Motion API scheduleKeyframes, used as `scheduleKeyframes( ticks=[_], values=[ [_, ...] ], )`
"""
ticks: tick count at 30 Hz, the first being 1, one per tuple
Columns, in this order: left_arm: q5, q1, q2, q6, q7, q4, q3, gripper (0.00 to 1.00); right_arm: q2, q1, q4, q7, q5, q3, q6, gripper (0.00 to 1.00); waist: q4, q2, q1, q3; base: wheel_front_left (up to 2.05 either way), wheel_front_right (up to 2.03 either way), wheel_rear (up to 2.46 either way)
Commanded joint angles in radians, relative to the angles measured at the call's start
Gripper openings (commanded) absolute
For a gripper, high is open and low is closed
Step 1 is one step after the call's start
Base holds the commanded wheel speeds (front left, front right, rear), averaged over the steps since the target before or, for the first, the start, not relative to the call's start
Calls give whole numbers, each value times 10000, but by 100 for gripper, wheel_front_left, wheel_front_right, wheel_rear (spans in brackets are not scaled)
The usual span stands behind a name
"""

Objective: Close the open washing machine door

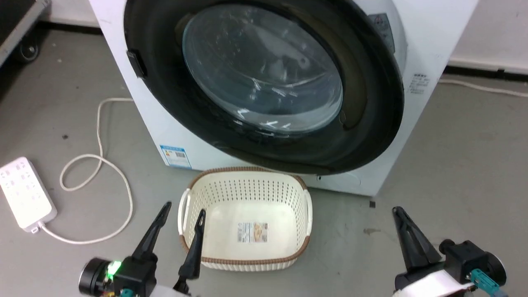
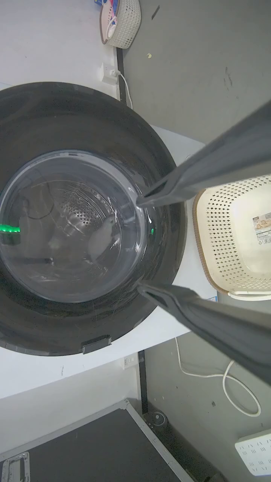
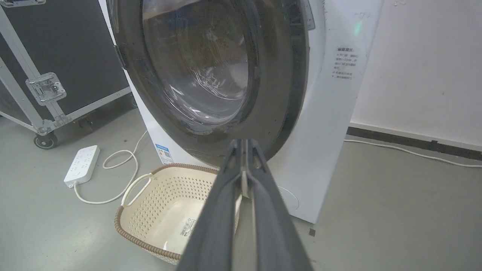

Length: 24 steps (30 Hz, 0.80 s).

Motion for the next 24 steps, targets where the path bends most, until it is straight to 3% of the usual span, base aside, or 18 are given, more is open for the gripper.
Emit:
scheduleKeyframes(
  ticks=[1,5,12,17,24],
  values=[
    [65,-230,-50,-77,-52,-52,55,100,44,-141,-43,-45,-49,69,8,0,-34,0,0,224,0,0,0],
    [269,-633,-130,-208,-52,-226,101,100,-246,-818,-78,-9,-91,747,8,0,-51,0,0,882,0,0,0],
    [543,-1371,-193,-384,-53,-371,50,100,-1602,-3157,40,666,449,2307,8,0,78,0,0,2012,0,0,0],
    [670,-1828,-273,-470,-53,-375,-79,100,-2553,-4980,656,1262,1239,2857,8,0,286,0,0,2643,0,0,0],
    [747,-2275,-448,-546,-53,-347,-287,100,-3338,-6898,1783,1712,2270,3064,8,0,636,0,0,3234,0,0,0]
  ],
)
